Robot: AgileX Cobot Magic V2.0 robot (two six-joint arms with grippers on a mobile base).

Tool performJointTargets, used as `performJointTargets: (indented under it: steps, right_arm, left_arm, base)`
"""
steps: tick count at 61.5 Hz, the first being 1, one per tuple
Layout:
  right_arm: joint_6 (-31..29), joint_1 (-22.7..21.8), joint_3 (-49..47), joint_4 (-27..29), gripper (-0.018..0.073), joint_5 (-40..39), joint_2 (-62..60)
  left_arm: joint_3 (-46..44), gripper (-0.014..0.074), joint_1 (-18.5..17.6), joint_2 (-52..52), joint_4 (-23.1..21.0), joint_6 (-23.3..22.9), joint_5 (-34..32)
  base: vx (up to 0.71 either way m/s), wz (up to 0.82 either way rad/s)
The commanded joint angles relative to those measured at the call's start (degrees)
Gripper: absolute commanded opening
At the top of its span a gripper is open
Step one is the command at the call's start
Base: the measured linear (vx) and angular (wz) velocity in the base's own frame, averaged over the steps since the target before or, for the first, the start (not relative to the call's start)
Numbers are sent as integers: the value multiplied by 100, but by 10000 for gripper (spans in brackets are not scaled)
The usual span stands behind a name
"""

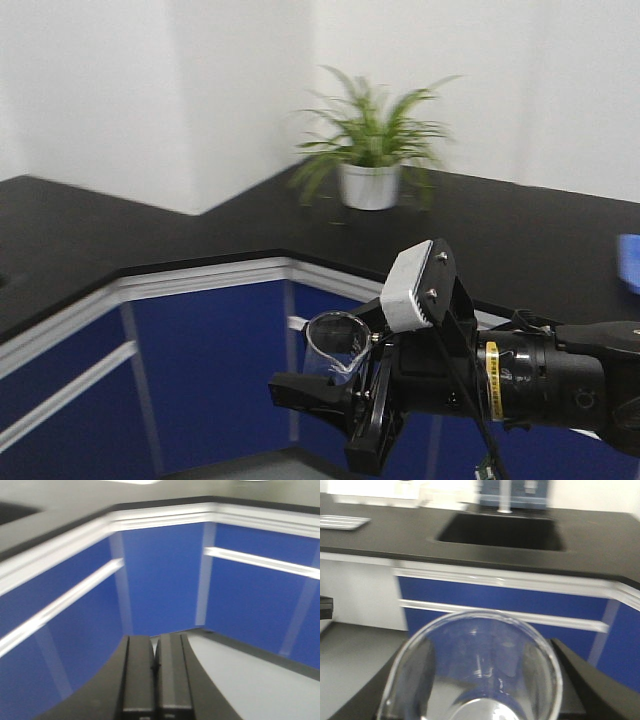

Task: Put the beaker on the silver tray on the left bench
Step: 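Hold the beaker in the right gripper while the base turns away, then carry the beaker with the right gripper toward the silver tray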

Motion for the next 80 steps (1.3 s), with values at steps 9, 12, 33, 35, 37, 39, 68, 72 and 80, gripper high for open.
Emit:
performJointTargets:
  steps: [9,12,33,35,37,39,68,72,80]
  right_arm:
    - [-19,-18,-170,296,-11,-153,-195]
    - [-19,-18,-170,296,-11,-153,-195]
    - [-19,-18,-170,296,-11,-153,-195]
    - [-19,-18,-170,296,-11,-153,-195]
    - [-19,-18,-170,296,-11,-153,-195]
    - [-19,-18,-170,296,-11,-153,-195]
    - [-19,-18,-170,296,-11,-153,-195]
    - [-19,-18,-170,296,-11,-153,-195]
    - [-19,-18,-170,296,-11,-147,-195]
  left_arm:
    - [102,1,-28,-48,-28,2,-483]
    - [102,1,-28,-48,-28,2,-483]
    - [102,1,-28,-48,-28,2,-483]
    - [102,1,-28,-48,-28,2,-483]
    - [102,1,-28,-48,-28,2,-483]
    - [102,1,-28,-48,-28,2,-483]
    - [102,1,-28,-48,-28,2,-483]
    - [102,1,-28,-48,-28,2,-483]
    - [102,1,-28,-48,-28,2,-483]
  base:
    - [-2,93]
    - [1,90]
    - [8,81]
    - [13,70]
    - [14,68]
    - [14,67]
    - [19,68]
    - [22,75]
    - [22,72]
